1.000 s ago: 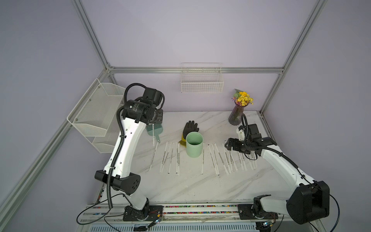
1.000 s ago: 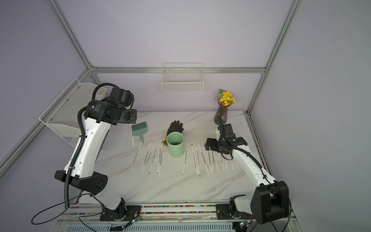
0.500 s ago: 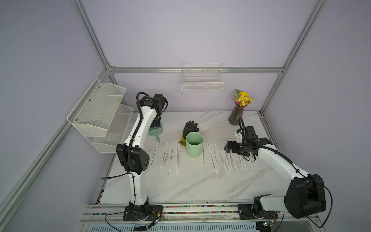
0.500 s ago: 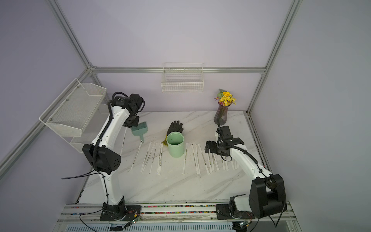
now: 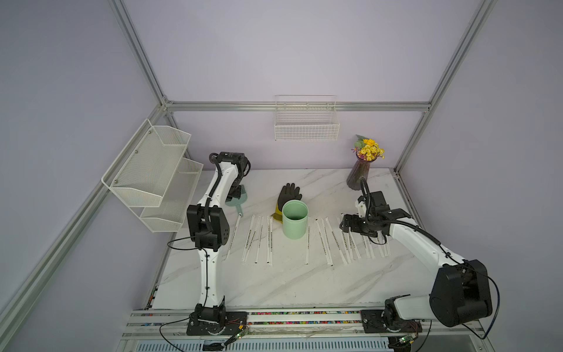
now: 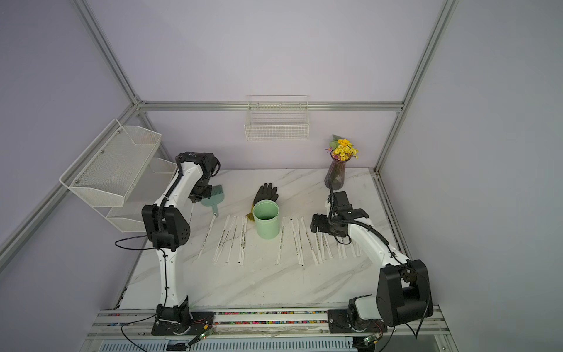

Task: Take the straws out of the storage container
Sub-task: Place the straw at the center of the board.

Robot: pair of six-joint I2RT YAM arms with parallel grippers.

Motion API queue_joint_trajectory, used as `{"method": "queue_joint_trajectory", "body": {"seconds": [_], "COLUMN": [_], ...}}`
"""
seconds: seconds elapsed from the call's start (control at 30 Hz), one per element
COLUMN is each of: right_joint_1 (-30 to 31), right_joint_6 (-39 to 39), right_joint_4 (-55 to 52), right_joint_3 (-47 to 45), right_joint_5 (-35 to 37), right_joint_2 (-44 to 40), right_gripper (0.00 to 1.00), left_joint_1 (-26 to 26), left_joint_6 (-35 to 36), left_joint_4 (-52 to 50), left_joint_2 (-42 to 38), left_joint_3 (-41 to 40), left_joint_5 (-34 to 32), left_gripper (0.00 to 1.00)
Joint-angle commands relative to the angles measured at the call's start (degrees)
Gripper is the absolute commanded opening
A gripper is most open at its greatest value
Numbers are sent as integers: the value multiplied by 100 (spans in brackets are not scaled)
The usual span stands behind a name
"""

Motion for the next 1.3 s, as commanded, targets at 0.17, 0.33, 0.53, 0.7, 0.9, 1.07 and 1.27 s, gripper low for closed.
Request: {"method": "queue_joint_trajectory", "body": {"seconds": [0.17,0.33,0.53,0.7,0.9,1.07,1.27], "right_joint_1": [-22,-30,-28,-20,-25,-22,-21], "right_joint_6": [-116,-126,-135,-135,-135,-135,-156], "right_joint_4": [247,360,401,422,401,387,322], "right_joint_3": [-59,-45,21,77,126,182,233], "right_joint_5": [58,15,6,-5,-9,-11,-16], "right_joint_2": [156,330,539,665,749,779,808], "right_gripper": [97,97,97,97,97,97,97], "left_joint_1": [164,246,332,345,353,362,362], "left_joint_6": [2,59,151,186,247,257,257], "left_joint_4": [-232,-195,-121,-53,48,88,138], "left_joint_2": [431,618,811,934,1001,1064,1118], "left_joint_3": [296,342,397,397,395,389,363], "left_joint_5": [409,435,483,575,627,678,729], "left_gripper": [0,0,0,5,9,9,10]}}
